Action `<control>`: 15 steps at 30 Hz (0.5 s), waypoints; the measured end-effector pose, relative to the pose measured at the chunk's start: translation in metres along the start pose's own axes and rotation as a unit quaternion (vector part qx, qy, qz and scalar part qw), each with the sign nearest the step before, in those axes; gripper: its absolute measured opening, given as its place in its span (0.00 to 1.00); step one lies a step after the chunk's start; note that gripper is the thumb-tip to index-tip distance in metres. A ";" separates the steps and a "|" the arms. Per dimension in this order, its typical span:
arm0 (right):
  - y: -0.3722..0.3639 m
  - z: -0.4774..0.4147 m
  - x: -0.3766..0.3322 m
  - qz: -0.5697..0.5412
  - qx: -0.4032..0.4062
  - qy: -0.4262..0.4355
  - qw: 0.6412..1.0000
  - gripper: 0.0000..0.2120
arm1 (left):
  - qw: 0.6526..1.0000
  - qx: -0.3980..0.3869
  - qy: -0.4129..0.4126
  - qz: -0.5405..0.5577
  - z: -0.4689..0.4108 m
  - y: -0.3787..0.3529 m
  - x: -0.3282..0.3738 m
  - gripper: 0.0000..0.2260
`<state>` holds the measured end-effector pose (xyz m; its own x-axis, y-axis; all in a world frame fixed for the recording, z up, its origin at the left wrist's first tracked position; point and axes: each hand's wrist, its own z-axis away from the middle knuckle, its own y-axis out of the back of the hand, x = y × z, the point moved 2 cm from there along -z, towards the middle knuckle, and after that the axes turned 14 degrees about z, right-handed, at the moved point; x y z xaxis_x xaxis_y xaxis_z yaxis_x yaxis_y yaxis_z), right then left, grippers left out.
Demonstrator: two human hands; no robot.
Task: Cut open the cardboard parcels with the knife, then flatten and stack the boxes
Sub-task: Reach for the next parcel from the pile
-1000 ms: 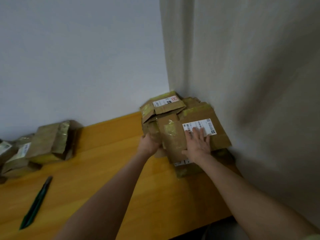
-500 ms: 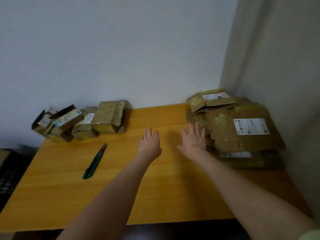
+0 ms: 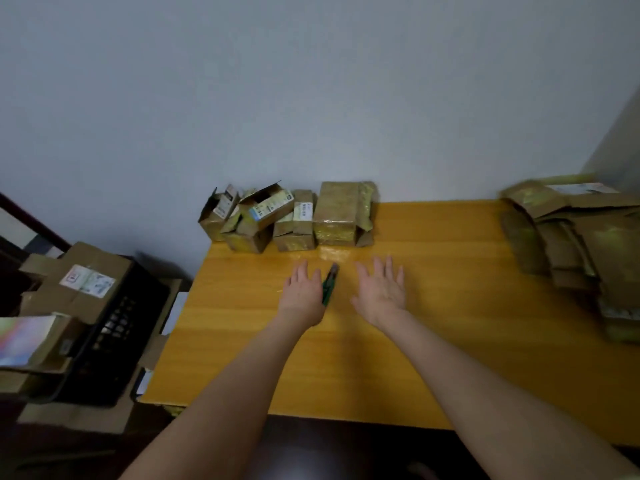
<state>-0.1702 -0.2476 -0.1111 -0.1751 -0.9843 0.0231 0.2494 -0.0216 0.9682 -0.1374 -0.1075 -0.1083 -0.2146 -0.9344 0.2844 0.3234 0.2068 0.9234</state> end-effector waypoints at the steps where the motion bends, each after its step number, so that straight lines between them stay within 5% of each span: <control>1: 0.001 -0.004 -0.014 -0.003 0.000 0.006 1.000 0.33 | 1.000 0.003 0.006 0.001 -0.003 0.005 -0.014 0.31; 8: 0.002 -0.056 -0.087 -0.018 -0.002 0.025 1.000 0.33 | 0.999 0.030 0.028 0.036 -0.041 0.035 -0.086 0.29; 15: 0.009 -0.143 -0.147 -0.093 0.019 0.010 0.995 0.35 | 0.978 0.157 0.018 0.138 -0.125 0.088 -0.141 0.30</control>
<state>-0.0061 -0.1280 -0.1410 -0.1967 -0.9669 -0.1624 0.1777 -0.1981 0.9639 0.0366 0.0062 -0.0998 -0.1250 -0.8391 0.5294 0.0636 0.5257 0.8483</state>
